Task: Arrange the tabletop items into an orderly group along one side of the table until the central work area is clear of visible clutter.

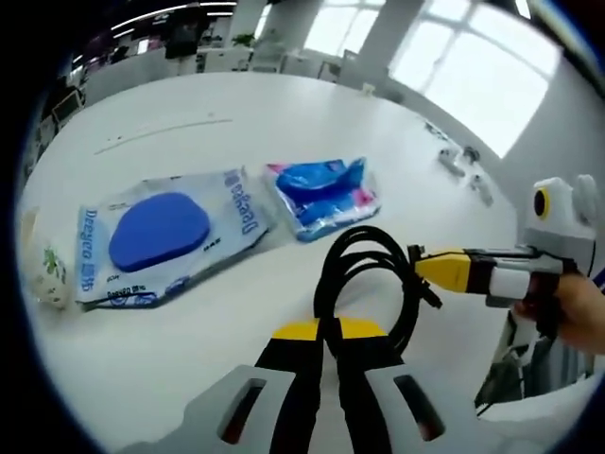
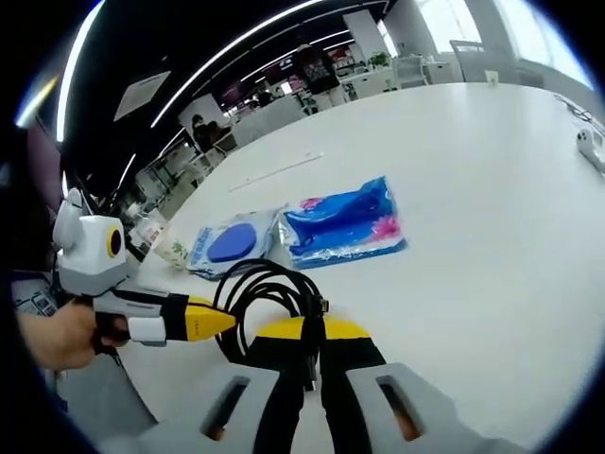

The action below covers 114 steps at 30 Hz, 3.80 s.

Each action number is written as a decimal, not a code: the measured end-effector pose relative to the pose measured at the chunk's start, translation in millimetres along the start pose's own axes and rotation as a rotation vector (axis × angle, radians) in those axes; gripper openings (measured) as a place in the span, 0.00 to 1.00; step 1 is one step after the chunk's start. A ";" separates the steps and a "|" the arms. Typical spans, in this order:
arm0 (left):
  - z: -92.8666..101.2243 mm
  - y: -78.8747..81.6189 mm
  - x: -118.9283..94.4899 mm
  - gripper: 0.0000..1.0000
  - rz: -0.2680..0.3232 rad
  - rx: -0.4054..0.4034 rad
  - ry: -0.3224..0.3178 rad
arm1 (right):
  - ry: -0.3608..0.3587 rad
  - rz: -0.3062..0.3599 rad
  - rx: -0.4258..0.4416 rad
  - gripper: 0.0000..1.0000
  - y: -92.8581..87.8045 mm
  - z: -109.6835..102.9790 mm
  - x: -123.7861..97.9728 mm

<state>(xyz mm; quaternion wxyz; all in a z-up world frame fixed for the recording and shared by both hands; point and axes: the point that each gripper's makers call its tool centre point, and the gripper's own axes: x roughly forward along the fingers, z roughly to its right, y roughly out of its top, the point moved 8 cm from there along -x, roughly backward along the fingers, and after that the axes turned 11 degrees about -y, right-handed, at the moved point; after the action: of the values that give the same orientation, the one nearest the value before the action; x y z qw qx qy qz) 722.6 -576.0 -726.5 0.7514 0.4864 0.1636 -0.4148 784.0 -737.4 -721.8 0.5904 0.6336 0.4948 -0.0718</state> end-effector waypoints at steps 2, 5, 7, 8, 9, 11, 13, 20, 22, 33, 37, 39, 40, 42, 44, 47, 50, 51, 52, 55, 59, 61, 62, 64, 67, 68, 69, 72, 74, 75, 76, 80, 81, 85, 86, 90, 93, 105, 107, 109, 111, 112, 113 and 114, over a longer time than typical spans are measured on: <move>-1.2 1.0 2.5 0.00 0.001 -0.002 0.002 | 0.000 -0.001 -0.001 0.01 2.3 1.9 2.8; -3.1 1.3 5.0 0.00 0.001 -0.013 0.003 | 0.003 -0.012 -0.007 0.01 2.9 4.4 7.8; -4.0 1.1 6.7 0.00 0.000 -0.015 0.004 | 0.005 -0.018 -0.011 0.01 3.1 5.2 9.7; -4.8 0.8 8.0 0.00 -0.003 -0.016 0.004 | 0.006 -0.018 -0.009 0.01 3.4 5.6 10.6; -5.7 0.7 8.7 0.00 -0.005 -0.018 0.004 | 0.007 -0.020 -0.006 0.01 3.8 6.4 12.8; -7.5 -0.1 10.6 0.01 -0.011 -0.024 0.007 | 0.008 -0.025 -0.007 0.01 3.5 7.0 16.0; -8.5 -1.0 12.1 0.01 -0.019 -0.024 0.009 | 0.009 -0.029 -0.007 0.01 2.9 7.0 17.4; -11.6 -0.9 15.1 0.02 -0.038 -0.018 0.007 | 0.012 -0.040 0.003 0.01 2.1 9.6 24.3; -12.6 -1.3 16.6 0.02 -0.043 -0.018 0.004 | 0.012 -0.044 0.007 0.01 0.6 11.3 26.3; -12.7 -1.9 19.6 0.02 -0.029 -0.019 0.010 | 0.011 -0.047 0.010 0.01 -4.0 14.5 28.3; -13.4 -2.0 19.6 0.02 -0.028 -0.026 0.005 | 0.013 -0.057 0.026 0.01 -3.8 15.2 29.6; -13.6 -1.7 19.8 0.02 -0.032 -0.023 0.004 | 0.012 -0.055 0.018 0.01 -4.2 14.8 29.2; -13.9 -1.7 20.2 0.02 -0.032 -0.022 0.005 | 0.012 -0.054 0.019 0.01 -4.4 14.7 29.0; -13.7 -2.0 20.0 0.02 -0.030 -0.024 0.005 | 0.011 -0.052 0.022 0.01 -4.7 14.5 28.7; -13.2 -2.3 19.6 0.02 -0.026 -0.025 0.005 | 0.011 -0.052 0.021 0.01 -4.6 14.6 28.7; -12.8 -2.5 19.7 0.03 -0.026 0.031 0.002 | 0.004 -0.057 0.018 0.01 -4.3 13.9 28.9; -10.7 -4.2 19.4 0.04 -0.016 0.065 0.009 | -0.008 -0.046 -0.008 0.02 -5.0 11.7 28.6; -11.5 -4.1 18.9 0.04 -0.011 0.058 0.006 | -0.015 -0.039 -0.005 0.02 -5.4 11.1 27.3; -12.1 -4.0 18.1 0.05 -0.010 0.061 0.001 | -0.023 -0.033 -0.017 0.02 -5.0 11.0 26.1; -14.7 0.6 11.4 0.07 0.029 0.086 0.020 | -0.030 0.032 -0.099 0.04 0.0 11.0 21.4; -14.6 10.6 2.8 0.26 0.103 0.115 0.020 | -0.027 0.095 -0.086 0.17 7.1 11.3 17.8; -14.4 16.5 -2.7 0.41 0.148 0.140 0.044 | -0.048 0.149 -0.117 0.30 14.0 12.4 16.0; -13.0 18.7 -4.8 0.47 0.175 0.146 0.038 | -0.053 0.159 -0.120 0.36 15.7 12.3 15.0; -13.1 20.7 -8.7 0.62 0.209 0.164 0.044 | -0.055 0.179 -0.131 0.51 19.2 12.1 14.1; -14.1 21.5 -14.2 0.86 0.243 0.180 0.073 | -0.030 0.216 -0.132 0.74 23.9 11.4 12.9; -14.3 21.3 -15.8 0.91 0.247 0.178 0.073 | -0.026 0.219 -0.128 0.78 24.5 11.3 12.6; -14.4 21.3 -17.8 0.93 0.249 0.177 0.074 | -0.026 0.219 -0.122 0.79 25.0 11.5 11.7; -15.1 20.7 -24.3 0.94 0.251 0.184 0.082 | -0.026 0.217 -0.108 0.79 24.7 11.6 10.0; -14.9 20.4 -27.8 0.93 0.250 0.188 0.086 | -0.027 0.219 -0.105 0.79 24.6 10.8 9.0; -15.0 20.4 -29.4 0.93 0.253 0.190 0.089 | -0.026 0.219 -0.106 0.79 24.5 10.0 8.5; -15.3 20.5 -30.9 0.93 0.258 0.192 0.092 | -0.024 0.220 -0.108 0.79 24.6 9.1 8.0; -16.7 18.8 -39.1 0.93 0.271 0.192 0.109 | -0.011 0.218 -0.114 0.79 24.7 5.6 6.3; -17.8 17.8 -42.4 0.93 0.277 0.190 0.116 | -0.011 0.218 -0.120 0.79 24.5 4.3 4.7; -20.8 14.3 -52.1 0.93 0.280 0.189 0.128 | -0.006 0.221 -0.132 0.79 24.2 2.2 0.9; -22.0 13.5 -55.4 0.93 0.282 0.192 0.137 | -0.006 0.220 -0.135 0.79 24.1 1.9 0.3; -28.7 9.2 -69.1 0.93 0.296 0.180 0.155 | -0.006 0.221 -0.143 0.79 23.3 1.3 -0.2; -33.4 6.4 -79.3 0.93 0.294 0.191 0.157 | -0.020 0.226 -0.141 0.79 23.6 -0.2 -3.8; -50.2 -9.6 -120.8 0.93 0.298 0.209 0.159 | -0.077 0.259 -0.142 0.78 16.7 -11.8 -30.4; -53.8 -12.8 -128.4 0.93 0.302 0.211 0.163 | -0.083 0.260 -0.144 0.78 15.4 -13.1 -32.5; -57.8 -16.2 -135.7 0.93 0.302 0.203 0.168 | -0.090 0.257 -0.143 0.78 14.0 -13.4 -34.1; -61.7 -19.3 -143.3 0.93 0.303 0.209 0.173 | -0.099 0.260 -0.137 0.78 13.6 -14.2 -37.0; -63.8 -20.3 -146.2 0.93 0.303 0.210 0.175 | -0.102 0.262 -0.136 0.78 13.7 -15.0 -38.2; -66.7 -21.8 -151.0 0.93 0.303 0.208 0.181 | -0.106 0.265 -0.137 0.78 13.5 -16.3 -39.3; -68.6 -22.7 -154.6 0.93 0.307 0.206 0.185 | -0.107 0.264 -0.139 0.78 13.3 -17.2 -39.4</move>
<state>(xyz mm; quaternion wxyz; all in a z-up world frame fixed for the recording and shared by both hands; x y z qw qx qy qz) 622.5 -448.8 -672.0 0.7338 0.6158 0.1125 -0.2637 765.3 -742.2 -681.2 0.6627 0.6460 0.3787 0.0071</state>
